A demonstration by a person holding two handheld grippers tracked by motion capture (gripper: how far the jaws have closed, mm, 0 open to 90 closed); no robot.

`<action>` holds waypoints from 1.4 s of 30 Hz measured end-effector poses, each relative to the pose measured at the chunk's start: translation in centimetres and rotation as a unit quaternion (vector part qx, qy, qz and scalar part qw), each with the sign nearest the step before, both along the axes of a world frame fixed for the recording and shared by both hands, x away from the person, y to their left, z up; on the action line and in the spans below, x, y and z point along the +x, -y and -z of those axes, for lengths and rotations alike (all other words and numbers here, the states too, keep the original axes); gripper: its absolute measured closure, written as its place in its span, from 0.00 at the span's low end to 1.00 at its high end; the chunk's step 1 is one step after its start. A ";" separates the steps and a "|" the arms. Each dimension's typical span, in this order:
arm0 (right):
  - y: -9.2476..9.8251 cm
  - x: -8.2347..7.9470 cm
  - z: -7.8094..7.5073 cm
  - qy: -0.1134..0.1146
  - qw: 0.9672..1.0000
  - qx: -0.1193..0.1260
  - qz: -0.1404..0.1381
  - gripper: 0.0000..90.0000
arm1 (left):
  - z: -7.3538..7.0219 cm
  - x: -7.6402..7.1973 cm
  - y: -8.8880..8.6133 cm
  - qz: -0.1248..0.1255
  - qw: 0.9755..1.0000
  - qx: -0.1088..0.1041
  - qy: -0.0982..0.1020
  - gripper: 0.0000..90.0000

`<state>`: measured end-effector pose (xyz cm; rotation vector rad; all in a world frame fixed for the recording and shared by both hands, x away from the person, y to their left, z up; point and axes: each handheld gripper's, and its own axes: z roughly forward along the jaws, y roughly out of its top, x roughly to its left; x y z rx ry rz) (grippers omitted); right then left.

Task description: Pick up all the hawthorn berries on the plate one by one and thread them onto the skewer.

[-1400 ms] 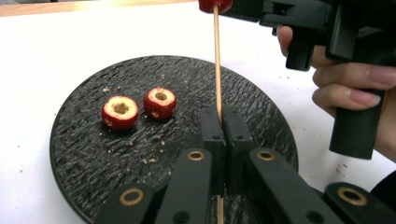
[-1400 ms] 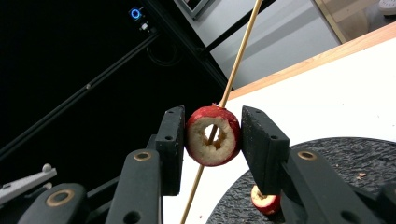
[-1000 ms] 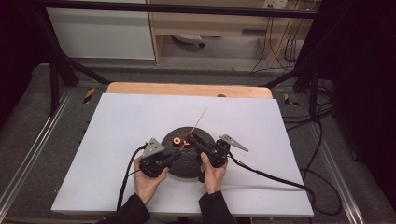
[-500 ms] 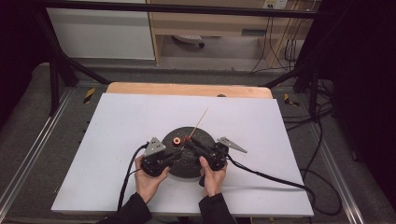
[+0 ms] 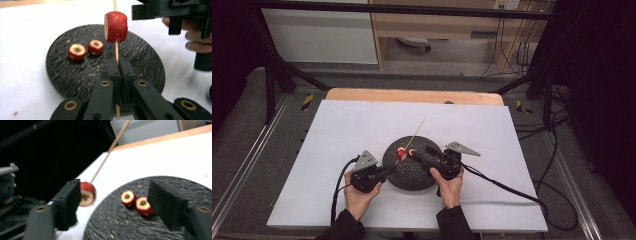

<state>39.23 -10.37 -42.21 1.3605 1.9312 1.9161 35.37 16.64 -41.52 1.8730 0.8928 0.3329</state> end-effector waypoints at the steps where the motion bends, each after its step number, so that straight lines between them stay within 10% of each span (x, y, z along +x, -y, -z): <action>1: 0.1 0.1 0.0 0.000 1.000 -0.013 -0.004 0.24 | 0.1 -0.1 -0.3 0.000 1.000 0.001 -0.002 0.99; 21: 1.3 2.0 -0.7 -0.037 0.981 -0.182 -0.062 0.05 | 1.3 -2.7 -6.4 0.000 0.999 0.039 -0.021 0.98; 42: -3.8 6.9 -3.3 -0.088 0.923 -0.355 -0.123 0.12 | 1.9 -3.3 -8.4 0.003 0.999 0.044 -0.022 0.98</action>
